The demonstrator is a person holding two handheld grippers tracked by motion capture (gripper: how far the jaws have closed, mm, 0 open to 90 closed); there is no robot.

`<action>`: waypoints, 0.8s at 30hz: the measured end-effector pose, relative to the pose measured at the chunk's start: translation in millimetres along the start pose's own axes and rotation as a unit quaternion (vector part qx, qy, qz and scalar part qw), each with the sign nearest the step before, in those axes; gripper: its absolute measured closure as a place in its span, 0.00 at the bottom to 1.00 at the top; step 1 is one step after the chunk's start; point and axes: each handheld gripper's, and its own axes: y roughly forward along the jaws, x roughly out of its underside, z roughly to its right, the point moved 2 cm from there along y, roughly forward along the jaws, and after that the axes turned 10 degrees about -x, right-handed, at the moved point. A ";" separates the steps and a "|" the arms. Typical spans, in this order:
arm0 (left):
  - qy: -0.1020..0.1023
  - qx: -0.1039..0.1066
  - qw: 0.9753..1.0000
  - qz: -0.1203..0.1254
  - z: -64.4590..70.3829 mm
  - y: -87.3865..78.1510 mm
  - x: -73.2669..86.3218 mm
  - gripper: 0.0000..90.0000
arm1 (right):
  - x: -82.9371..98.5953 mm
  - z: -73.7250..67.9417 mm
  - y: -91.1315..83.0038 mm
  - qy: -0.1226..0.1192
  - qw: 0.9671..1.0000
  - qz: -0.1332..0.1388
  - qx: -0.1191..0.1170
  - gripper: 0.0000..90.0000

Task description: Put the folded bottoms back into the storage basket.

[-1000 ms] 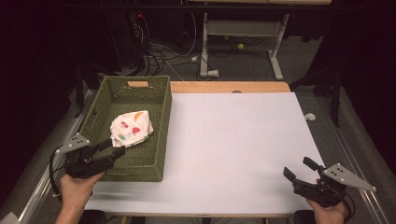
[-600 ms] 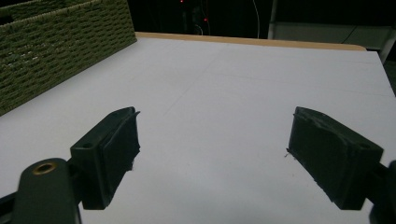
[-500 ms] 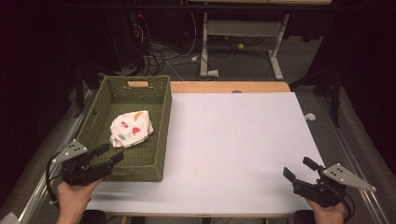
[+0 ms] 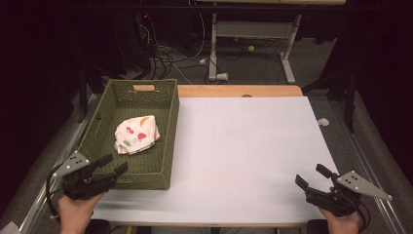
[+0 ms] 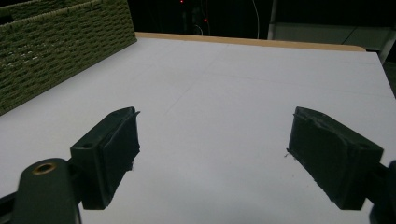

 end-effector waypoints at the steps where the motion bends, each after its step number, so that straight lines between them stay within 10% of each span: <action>1: 0.000 0.000 1.000 0.000 0.1 -0.5 0.6 0.37 | 0.0 0.0 0.0 0.000 1.000 0.000 0.000 0.19; 24: 0.004 -0.008 1.000 0.013 2.8 -12.4 15.6 0.36 | 0.0 -0.4 -0.1 -0.001 1.000 0.000 0.001 0.19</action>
